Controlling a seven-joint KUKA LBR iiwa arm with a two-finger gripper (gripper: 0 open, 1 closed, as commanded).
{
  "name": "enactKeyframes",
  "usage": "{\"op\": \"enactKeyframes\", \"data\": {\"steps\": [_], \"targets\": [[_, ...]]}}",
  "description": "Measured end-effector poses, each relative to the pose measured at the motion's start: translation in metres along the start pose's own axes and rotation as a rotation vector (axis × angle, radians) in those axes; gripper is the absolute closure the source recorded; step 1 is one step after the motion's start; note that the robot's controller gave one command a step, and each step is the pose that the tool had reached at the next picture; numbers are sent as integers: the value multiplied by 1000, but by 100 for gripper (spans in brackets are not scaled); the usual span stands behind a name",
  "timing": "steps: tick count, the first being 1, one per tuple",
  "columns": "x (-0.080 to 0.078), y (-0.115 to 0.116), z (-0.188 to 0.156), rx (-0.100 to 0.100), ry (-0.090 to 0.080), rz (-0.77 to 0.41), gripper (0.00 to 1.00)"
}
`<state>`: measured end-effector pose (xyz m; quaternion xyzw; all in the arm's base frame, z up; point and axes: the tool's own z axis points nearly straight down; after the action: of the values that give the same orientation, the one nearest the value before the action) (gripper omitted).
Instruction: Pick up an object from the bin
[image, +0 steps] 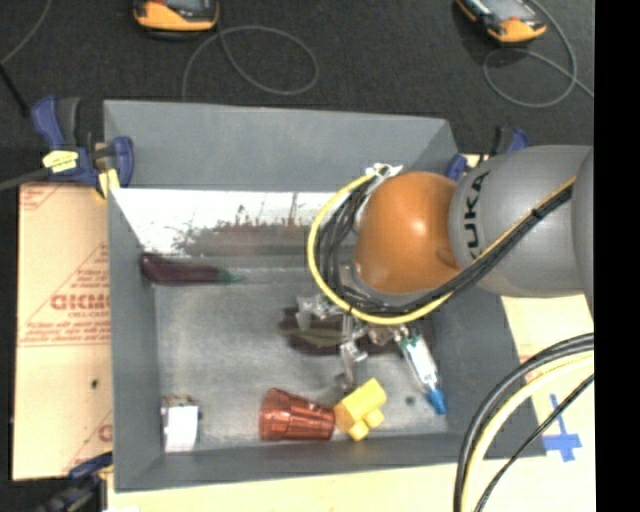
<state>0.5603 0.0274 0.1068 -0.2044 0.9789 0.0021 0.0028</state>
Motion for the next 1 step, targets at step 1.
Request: {"op": "enactKeyframes", "data": {"steps": [1], "targets": [[-7, -26, -16, 6, -6, 34, 0]]}}
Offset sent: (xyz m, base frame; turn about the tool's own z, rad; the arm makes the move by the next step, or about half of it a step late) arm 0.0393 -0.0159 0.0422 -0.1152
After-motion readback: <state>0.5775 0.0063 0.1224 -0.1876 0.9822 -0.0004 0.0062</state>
